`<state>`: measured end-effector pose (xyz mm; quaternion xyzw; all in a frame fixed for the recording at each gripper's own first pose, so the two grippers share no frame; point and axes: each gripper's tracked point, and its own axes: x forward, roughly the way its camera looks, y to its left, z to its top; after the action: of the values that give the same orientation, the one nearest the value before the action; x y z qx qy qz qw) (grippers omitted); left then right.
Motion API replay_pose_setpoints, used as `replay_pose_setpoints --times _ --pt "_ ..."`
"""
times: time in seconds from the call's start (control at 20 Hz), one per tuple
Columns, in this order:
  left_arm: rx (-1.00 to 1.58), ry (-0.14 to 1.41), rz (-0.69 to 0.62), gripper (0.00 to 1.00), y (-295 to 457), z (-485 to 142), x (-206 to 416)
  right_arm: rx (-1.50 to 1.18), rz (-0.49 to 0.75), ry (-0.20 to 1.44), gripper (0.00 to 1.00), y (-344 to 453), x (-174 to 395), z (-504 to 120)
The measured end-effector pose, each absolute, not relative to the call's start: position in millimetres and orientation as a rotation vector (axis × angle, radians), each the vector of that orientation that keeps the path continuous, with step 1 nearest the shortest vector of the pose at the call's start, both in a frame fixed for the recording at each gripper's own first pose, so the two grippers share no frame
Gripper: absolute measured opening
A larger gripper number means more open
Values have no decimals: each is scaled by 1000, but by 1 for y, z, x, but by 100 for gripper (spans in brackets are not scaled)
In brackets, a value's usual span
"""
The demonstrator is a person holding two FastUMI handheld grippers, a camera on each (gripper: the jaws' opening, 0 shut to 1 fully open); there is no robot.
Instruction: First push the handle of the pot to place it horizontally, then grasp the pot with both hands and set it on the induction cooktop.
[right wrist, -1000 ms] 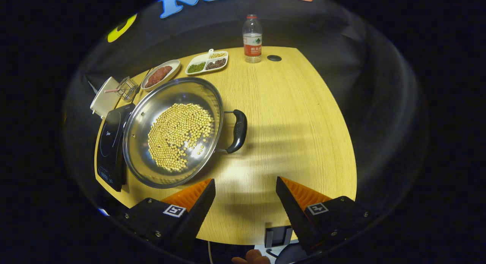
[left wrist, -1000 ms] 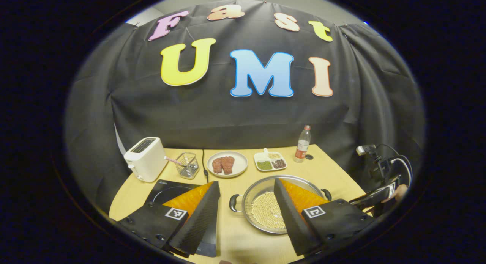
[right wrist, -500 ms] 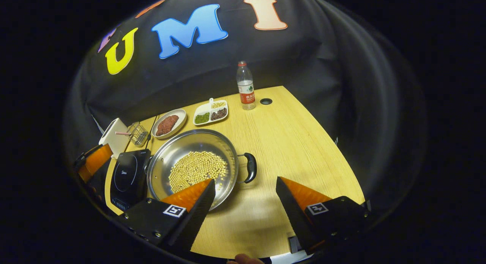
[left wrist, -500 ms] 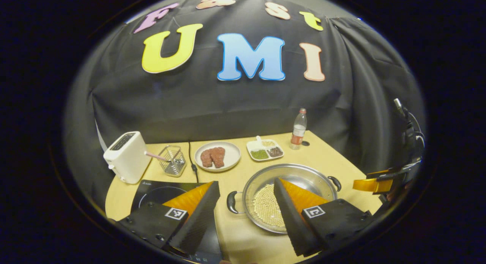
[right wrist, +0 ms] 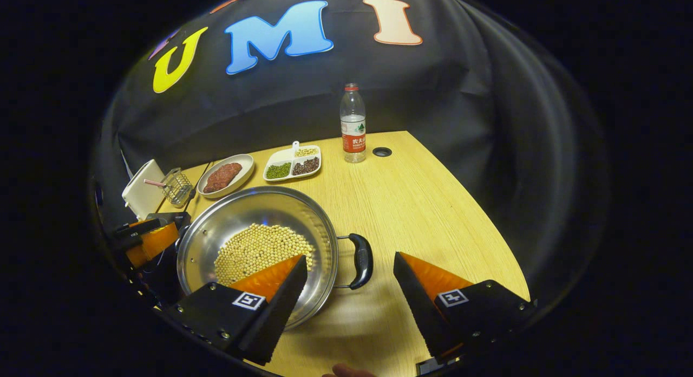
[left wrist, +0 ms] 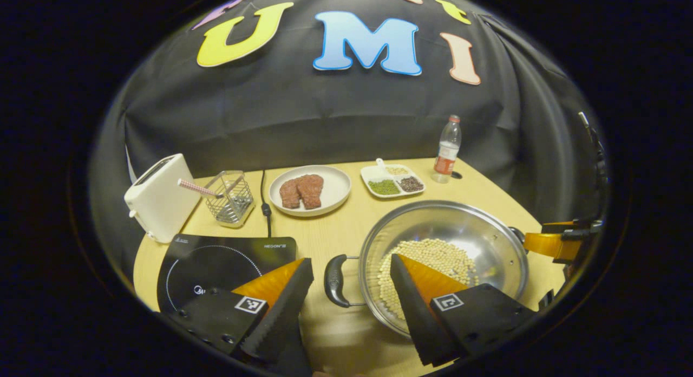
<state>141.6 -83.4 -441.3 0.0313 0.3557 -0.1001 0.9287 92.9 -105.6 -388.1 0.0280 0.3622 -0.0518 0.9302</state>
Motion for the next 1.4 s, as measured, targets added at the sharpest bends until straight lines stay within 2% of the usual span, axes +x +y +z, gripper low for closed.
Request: replay_pose_setpoints --times 0.05,0.25,0.35,0.4,0.65,0.75,0.8,0.85,0.9,0.95,1.1,1.15,1.2,1.25,1.3,1.35,1.4 --pt "67 737 -203 96 -82 -448 142 55 -108 745 100 -105 97 -392" --pt "74 773 -200 99 -80 -473 147 71 -125 770 100 -105 107 -413" --pt "73 792 -194 92 -81 -483 149 68 -139 784 100 -108 111 -425" --pt "72 797 -190 96 -80 -486 148 70 -146 788 100 -109 112 -428" --pt "80 814 -184 98 -82 -502 153 83 -172 826 99 -113 118 -451" --pt "76 818 -193 99 -84 -507 155 92 -171 837 84 -111 118 -456" --pt "61 821 -200 94 -88 -507 155 100 -156 840 88 -107 120 -459" --pt "56 821 -207 89 -89 -508 155 103 -158 842 87 -104 120 -459" --pt "68 817 -208 81 -90 -507 156 95 -156 842 78 -104 120 -459" --pt "82 814 -208 75 -88 -508 156 92 -156 840 76 -105 119 -460" --pt "70 817 -208 74 -89 -506 156 127 -162 844 72 -104 123 -460" --pt "72 815 -209 73 -89 -509 157 127 -162 841 63 -103 120 -459" --pt "78 816 -210 72 -89 -508 157 110 -161 845 69 -104 121 -460" --pt "80 814 -210 72 -89 -510 157 101 -161 842 63 -104 120 -457" --pt "77 819 -209 75 -89 -509 157 106 -165 847 69 -104 120 -457" --pt "66 820 -208 67 -89 -509 157 113 -168 850 69 -104 120 -458" --pt "63 823 -207 70 -89 -509 156 112 -169 854 69 -104 120 -457"
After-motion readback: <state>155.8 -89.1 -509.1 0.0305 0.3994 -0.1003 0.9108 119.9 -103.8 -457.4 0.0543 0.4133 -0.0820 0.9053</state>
